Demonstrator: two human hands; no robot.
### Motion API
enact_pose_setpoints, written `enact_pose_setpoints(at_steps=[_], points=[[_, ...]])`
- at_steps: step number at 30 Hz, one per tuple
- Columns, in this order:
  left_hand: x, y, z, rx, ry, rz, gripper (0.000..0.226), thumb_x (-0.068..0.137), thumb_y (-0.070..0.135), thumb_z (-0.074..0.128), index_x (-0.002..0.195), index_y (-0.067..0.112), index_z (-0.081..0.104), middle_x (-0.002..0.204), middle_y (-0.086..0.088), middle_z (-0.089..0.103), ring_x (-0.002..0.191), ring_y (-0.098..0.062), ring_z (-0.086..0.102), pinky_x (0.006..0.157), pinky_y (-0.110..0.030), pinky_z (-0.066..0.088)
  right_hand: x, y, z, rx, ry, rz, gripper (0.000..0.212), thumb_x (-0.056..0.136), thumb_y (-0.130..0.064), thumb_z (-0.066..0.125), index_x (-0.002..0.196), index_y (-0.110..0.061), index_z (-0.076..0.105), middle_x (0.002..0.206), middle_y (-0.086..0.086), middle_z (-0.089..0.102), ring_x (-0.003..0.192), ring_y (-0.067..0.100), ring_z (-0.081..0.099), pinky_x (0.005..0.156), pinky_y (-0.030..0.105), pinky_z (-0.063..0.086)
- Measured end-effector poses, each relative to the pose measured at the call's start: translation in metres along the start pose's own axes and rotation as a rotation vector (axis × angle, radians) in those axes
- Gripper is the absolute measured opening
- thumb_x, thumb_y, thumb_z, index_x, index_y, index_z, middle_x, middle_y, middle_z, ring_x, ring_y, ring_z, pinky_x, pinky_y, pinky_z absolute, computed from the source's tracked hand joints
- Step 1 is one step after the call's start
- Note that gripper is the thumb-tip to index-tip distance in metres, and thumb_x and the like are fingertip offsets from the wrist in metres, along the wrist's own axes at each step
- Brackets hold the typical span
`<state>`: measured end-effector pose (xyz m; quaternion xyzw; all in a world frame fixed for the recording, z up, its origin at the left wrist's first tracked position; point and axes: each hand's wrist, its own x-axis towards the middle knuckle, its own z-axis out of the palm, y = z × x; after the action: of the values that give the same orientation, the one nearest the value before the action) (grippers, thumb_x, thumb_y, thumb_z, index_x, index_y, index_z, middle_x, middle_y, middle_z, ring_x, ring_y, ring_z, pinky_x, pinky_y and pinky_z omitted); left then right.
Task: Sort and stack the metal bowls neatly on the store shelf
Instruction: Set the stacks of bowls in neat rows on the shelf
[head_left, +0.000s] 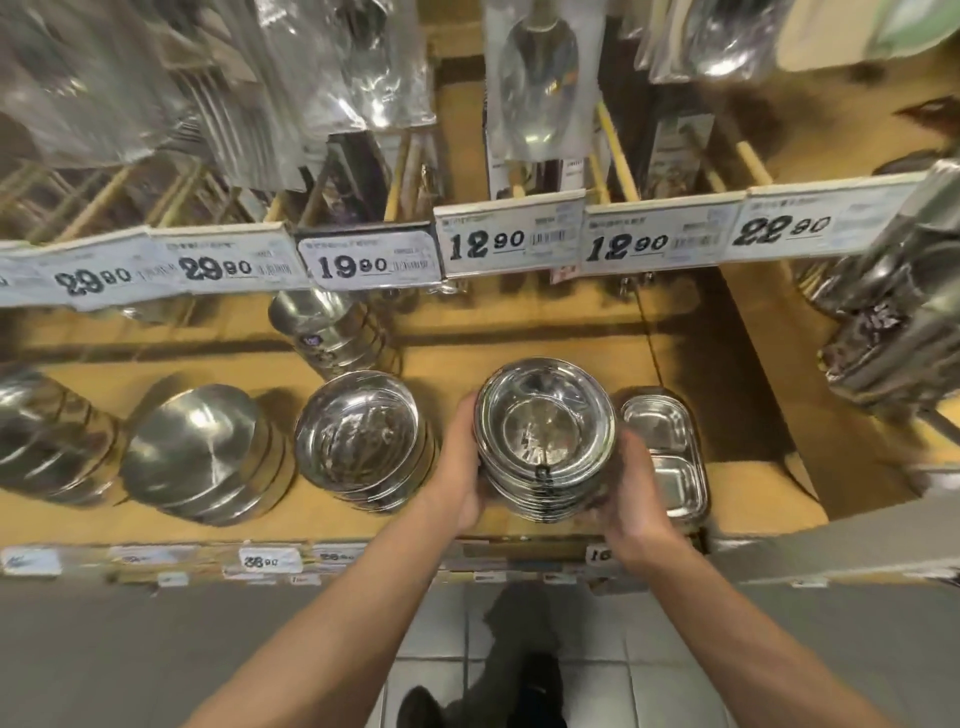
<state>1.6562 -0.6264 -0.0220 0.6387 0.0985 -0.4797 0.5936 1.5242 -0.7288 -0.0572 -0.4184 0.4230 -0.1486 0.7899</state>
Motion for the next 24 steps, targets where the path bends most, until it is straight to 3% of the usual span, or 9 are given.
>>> enact_pose_setpoints(at_steps=[3,6,8,11,14,19,21,23,24], points=[[0.000,0.001,-0.001,0.005,-0.031,-0.017,0.062,0.082,0.080,0.042,0.101,0.035,0.079,0.100,-0.001,0.080,0.111,-0.030,0.065,0.089,-0.048,0.054,-0.003,-0.002,0.000,0.001,-0.015,0.000,0.054,0.103,-0.055,0.028,0.132,-0.022,0.059,0.129,0.007,0.067,0.123,0.028,0.060,0.096,0.056,0.052],[-0.005,0.005,-0.003,-0.018,-0.067,-0.050,0.067,0.081,0.082,0.045,0.114,0.032,0.075,0.110,-0.006,0.077,0.110,-0.033,0.066,0.082,-0.052,0.059,-0.009,-0.007,0.001,-0.013,-0.019,0.002,0.052,0.101,-0.058,0.031,0.131,-0.026,0.058,0.130,0.004,0.066,0.123,0.027,0.057,0.097,0.061,0.049],[-0.012,0.008,-0.005,-0.054,-0.056,-0.058,0.066,0.082,0.081,0.045,0.112,0.031,0.074,0.105,-0.004,0.077,0.105,-0.029,0.066,0.070,-0.044,0.061,-0.015,-0.013,0.002,-0.015,-0.003,0.018,0.049,0.099,-0.059,0.036,0.130,-0.029,0.059,0.130,0.003,0.065,0.122,0.027,0.057,0.096,0.062,0.049],[-0.025,0.010,-0.008,-0.083,-0.027,-0.031,0.054,0.090,0.073,0.047,0.112,0.030,0.072,0.109,0.000,0.071,0.102,-0.020,0.063,0.069,-0.037,0.054,-0.024,-0.021,0.003,-0.054,0.045,0.039,0.045,0.096,-0.059,0.043,0.127,-0.032,0.061,0.129,0.001,0.064,0.121,0.026,0.056,0.099,0.057,0.048],[-0.043,0.008,-0.012,-0.059,-0.045,-0.006,0.047,0.096,0.063,0.048,0.118,0.028,0.068,0.111,0.003,0.069,0.104,-0.014,0.060,0.081,-0.035,0.052,-0.042,-0.027,0.005,-0.095,0.071,0.040,0.038,0.096,-0.057,0.047,0.121,-0.035,0.064,0.127,-0.004,0.065,0.119,0.020,0.056,0.100,0.051,0.048],[-0.081,-0.001,-0.044,0.057,-0.071,-0.017,0.018,0.101,0.027,0.055,0.091,0.018,0.068,0.089,0.000,0.069,0.096,-0.020,0.063,0.097,-0.040,0.054,-0.086,-0.034,0.019,-0.220,0.110,-0.145,0.025,0.098,-0.048,0.048,0.101,-0.040,0.072,0.106,-0.011,0.073,0.109,0.014,0.062,0.083,0.039,0.054],[-0.093,-0.001,-0.066,0.108,-0.119,0.001,0.014,0.099,0.021,0.059,0.093,0.014,0.070,0.079,0.001,0.074,0.083,-0.016,0.068,0.076,-0.031,0.058,-0.103,-0.028,0.028,-0.276,0.148,-0.231,0.025,0.097,-0.049,0.050,0.111,-0.039,0.069,0.114,-0.015,0.069,0.114,0.011,0.059,0.094,0.039,0.050],[-0.106,0.004,-0.094,0.141,-0.135,0.017,0.013,0.097,0.020,0.061,0.089,0.015,0.070,0.067,0.004,0.072,0.060,-0.009,0.067,0.052,-0.022,0.051,-0.117,-0.017,0.038,-0.289,0.225,-0.301,0.027,0.096,-0.048,0.055,0.120,-0.040,0.063,0.122,-0.020,0.062,0.119,0.007,0.054,0.098,0.036,0.046],[-0.110,0.008,-0.109,0.153,-0.129,0.026,0.013,0.097,0.020,0.061,0.091,0.014,0.071,0.067,0.004,0.073,0.055,-0.008,0.066,0.048,-0.020,0.050,-0.122,-0.011,0.043,-0.300,0.255,-0.327,0.029,0.096,-0.046,0.056,0.124,-0.040,0.061,0.122,-0.023,0.059,0.121,0.007,0.053,0.100,0.036,0.046]])
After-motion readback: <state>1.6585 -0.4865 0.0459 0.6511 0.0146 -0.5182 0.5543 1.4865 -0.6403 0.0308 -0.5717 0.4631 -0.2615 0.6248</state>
